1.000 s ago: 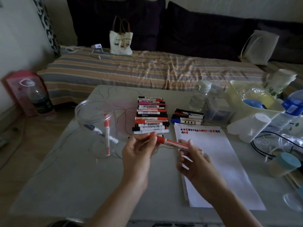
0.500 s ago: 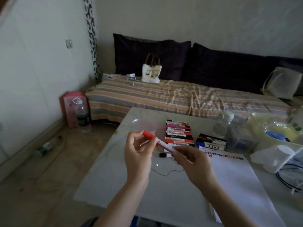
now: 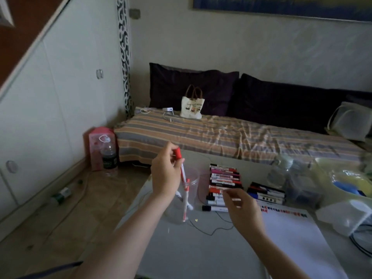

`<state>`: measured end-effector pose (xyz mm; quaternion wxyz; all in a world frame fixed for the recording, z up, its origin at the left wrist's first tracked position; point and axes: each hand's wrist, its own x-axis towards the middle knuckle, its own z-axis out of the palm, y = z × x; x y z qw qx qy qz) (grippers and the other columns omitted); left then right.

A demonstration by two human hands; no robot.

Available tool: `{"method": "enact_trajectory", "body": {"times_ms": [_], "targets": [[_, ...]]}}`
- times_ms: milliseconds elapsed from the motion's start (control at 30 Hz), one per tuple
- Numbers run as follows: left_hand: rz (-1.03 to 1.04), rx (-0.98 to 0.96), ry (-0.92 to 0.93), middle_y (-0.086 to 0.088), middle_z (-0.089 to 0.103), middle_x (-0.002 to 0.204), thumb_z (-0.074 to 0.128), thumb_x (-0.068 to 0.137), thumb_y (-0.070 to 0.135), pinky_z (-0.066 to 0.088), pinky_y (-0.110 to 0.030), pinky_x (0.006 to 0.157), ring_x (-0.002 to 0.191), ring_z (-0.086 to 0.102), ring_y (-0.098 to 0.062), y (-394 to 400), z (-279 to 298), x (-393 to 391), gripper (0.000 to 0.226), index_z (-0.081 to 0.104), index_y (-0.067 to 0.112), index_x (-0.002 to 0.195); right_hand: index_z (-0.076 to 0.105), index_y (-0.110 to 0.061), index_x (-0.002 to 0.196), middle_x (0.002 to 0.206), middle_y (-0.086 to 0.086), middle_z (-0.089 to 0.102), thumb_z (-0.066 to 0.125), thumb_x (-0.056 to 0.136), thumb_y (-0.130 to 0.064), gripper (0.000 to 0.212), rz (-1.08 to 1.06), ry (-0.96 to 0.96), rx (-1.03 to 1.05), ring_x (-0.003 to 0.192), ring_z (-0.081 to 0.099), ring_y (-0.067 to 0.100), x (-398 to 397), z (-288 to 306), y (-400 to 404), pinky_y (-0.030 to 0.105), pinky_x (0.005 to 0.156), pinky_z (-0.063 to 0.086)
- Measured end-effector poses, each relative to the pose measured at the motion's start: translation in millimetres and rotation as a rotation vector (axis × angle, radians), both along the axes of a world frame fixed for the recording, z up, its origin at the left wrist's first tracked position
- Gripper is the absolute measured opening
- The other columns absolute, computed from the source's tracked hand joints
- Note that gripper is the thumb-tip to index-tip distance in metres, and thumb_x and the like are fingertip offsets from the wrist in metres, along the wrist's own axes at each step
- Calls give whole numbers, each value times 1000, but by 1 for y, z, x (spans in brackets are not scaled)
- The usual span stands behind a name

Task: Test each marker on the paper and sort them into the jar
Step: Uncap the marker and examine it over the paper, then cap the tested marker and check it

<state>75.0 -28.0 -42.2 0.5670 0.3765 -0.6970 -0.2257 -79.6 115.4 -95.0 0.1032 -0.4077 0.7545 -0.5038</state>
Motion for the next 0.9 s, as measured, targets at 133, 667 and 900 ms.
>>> {"method": "enact_trajectory", "body": {"times_ms": [133, 667, 900], "targets": [[-13, 41, -200, 9, 65, 85, 79, 77, 11, 54, -27, 69, 80, 66, -12, 1, -15, -9, 30, 57, 21, 94, 68, -32, 83, 77, -13, 69, 64, 92, -28, 10, -6, -7, 93, 74, 65, 1, -18, -35, 7, 13, 58, 42], [-388, 212, -500, 7, 65, 105, 66, 87, 17, 51, -29, 87, 96, 60, -6, 61, -138, -71, 23, 63, 20, 110, 65, -20, 122, 125, -3, 65, 64, 89, -15, 33, 149, 430, 397, 116, 59, 17, -79, -90, -26, 28, 97, 41], [-322, 386, -686, 1, 62, 119, 65, 86, 23, 47, -31, 92, 110, 58, -18, 41, -154, -84, 36, 57, 20, 121, 63, -36, 121, 120, -9, 57, 57, 91, -48, 32, 85, 576, 521, 118, 44, 17, -81, -110, -48, 35, 91, 30]]}}
